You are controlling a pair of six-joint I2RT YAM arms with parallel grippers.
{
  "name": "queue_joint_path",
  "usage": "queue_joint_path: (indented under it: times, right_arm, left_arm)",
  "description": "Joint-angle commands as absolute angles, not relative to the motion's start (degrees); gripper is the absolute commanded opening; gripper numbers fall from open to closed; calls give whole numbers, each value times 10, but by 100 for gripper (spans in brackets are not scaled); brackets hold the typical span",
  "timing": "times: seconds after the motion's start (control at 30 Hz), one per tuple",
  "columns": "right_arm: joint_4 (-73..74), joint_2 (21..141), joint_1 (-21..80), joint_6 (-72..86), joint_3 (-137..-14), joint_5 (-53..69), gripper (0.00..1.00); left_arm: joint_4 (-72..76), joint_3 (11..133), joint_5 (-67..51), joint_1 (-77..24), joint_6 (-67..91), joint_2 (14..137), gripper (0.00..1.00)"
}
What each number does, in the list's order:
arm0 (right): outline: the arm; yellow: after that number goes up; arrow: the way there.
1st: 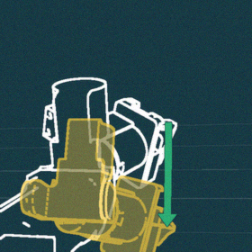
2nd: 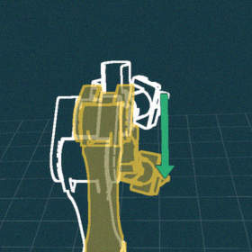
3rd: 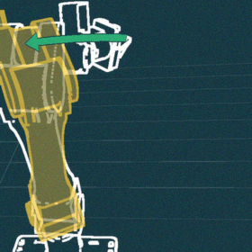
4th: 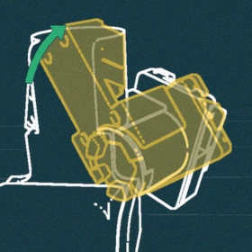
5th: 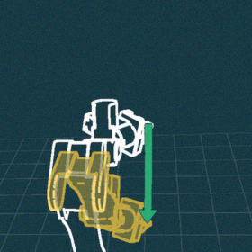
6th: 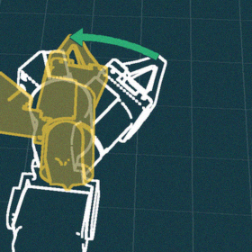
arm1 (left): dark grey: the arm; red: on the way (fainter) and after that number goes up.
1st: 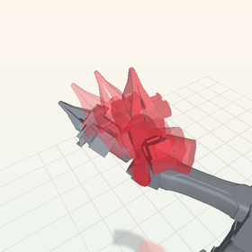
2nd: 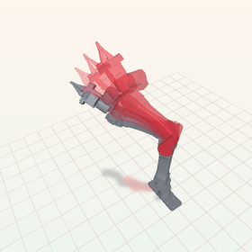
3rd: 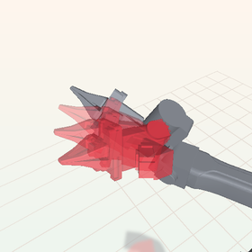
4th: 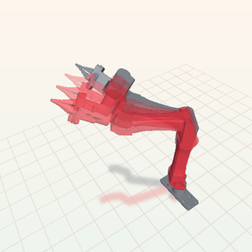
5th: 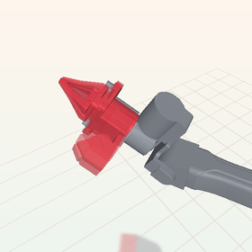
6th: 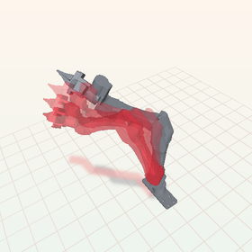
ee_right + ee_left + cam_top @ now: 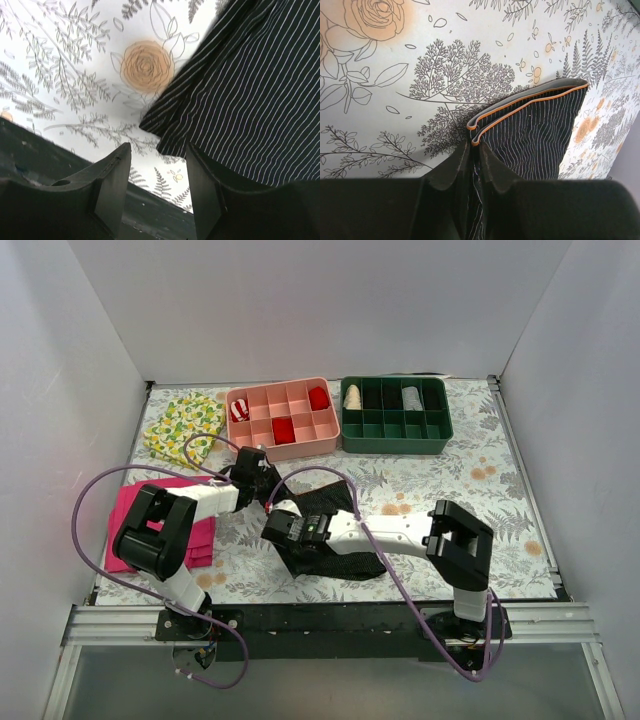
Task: Roll the underwear
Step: Fold the underwear at the center of the board.
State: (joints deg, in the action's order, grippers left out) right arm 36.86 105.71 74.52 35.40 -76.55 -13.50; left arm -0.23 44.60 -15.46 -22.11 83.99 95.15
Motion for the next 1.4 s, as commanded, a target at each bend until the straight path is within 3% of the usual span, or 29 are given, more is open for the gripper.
queue_joint_path:
  times: [0.0, 0.67, 1.03, 1.13, 1.37]
  right_arm:
    - [419, 1094, 749, 388, -830, -174, 56]
    - [510, 1207, 765, 453, -926, -220, 55]
    - [532, 1237, 770, 494, -939, -231, 20]
    - [521, 1235, 770, 493, -927, -230, 5]
    - [470, 1171, 771, 444, -883, -235, 1]
  left_arm:
    - [-19, 446, -143, -221, 841, 916, 9]
    - [-31, 435, -149, -221, 843, 894, 9]
    - [-50, 424, -143, -221, 839, 870, 8]
    - [-61, 428, -139, -221, 833, 867, 8]
    - [-82, 427, -107, -219, 844, 849, 6]
